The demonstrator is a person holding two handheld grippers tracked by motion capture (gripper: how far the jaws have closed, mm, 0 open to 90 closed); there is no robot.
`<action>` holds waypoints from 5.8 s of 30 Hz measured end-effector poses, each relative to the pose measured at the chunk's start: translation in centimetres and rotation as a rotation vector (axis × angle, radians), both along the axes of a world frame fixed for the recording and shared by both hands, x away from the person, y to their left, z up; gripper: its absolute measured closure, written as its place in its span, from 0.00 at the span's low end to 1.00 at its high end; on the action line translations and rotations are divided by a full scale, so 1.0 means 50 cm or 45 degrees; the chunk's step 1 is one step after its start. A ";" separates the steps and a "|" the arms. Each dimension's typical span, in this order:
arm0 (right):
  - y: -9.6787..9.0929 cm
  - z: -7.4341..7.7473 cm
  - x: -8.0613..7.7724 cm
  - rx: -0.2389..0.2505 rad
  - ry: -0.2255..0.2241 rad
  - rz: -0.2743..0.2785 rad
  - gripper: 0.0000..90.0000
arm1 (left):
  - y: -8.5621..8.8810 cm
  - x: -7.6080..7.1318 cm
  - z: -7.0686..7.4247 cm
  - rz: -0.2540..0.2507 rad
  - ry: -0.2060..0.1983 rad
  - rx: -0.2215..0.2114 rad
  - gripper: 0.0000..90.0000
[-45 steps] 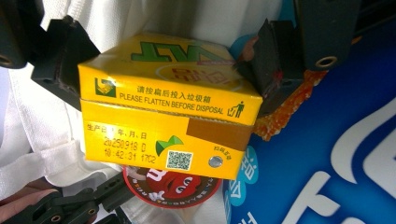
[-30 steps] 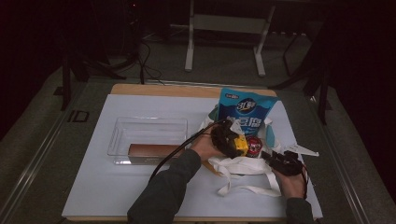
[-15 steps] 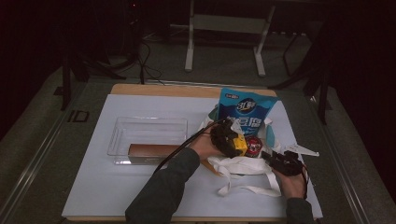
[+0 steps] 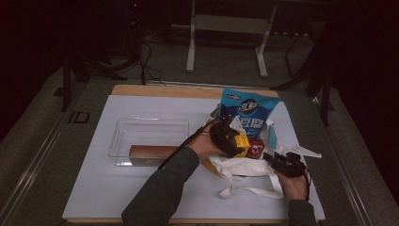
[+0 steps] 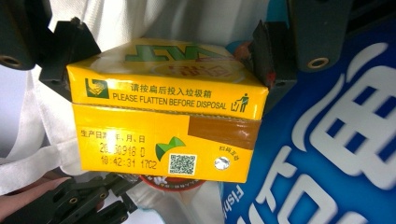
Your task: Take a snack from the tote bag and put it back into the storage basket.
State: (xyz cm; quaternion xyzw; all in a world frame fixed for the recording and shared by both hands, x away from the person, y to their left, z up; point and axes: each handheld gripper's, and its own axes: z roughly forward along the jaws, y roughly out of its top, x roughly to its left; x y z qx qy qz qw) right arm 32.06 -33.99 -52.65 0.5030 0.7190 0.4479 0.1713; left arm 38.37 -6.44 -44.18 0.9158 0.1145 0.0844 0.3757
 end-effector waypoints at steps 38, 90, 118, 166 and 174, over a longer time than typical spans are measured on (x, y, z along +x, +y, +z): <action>0.001 0.000 -0.001 0.002 -0.002 -0.007 0.73 | 0.099 -0.050 0.129 -0.095 -0.051 -0.086 0.32; 0.000 -0.002 -0.001 0.010 -0.003 -0.007 0.73 | 0.270 -0.053 0.196 0.020 -0.038 -0.158 0.32; 0.000 -0.001 -0.001 0.007 -0.005 -0.008 0.73 | 0.323 -0.018 0.166 0.254 -0.024 -0.099 0.32; 0.000 -0.002 -0.002 0.012 -0.003 -0.009 0.73 | 0.405 -0.005 0.110 0.723 -0.043 -0.016 0.32; 0.000 -0.002 -0.002 0.013 -0.004 -0.010 0.73 | 0.421 -0.011 0.100 0.803 -0.041 -0.030 0.32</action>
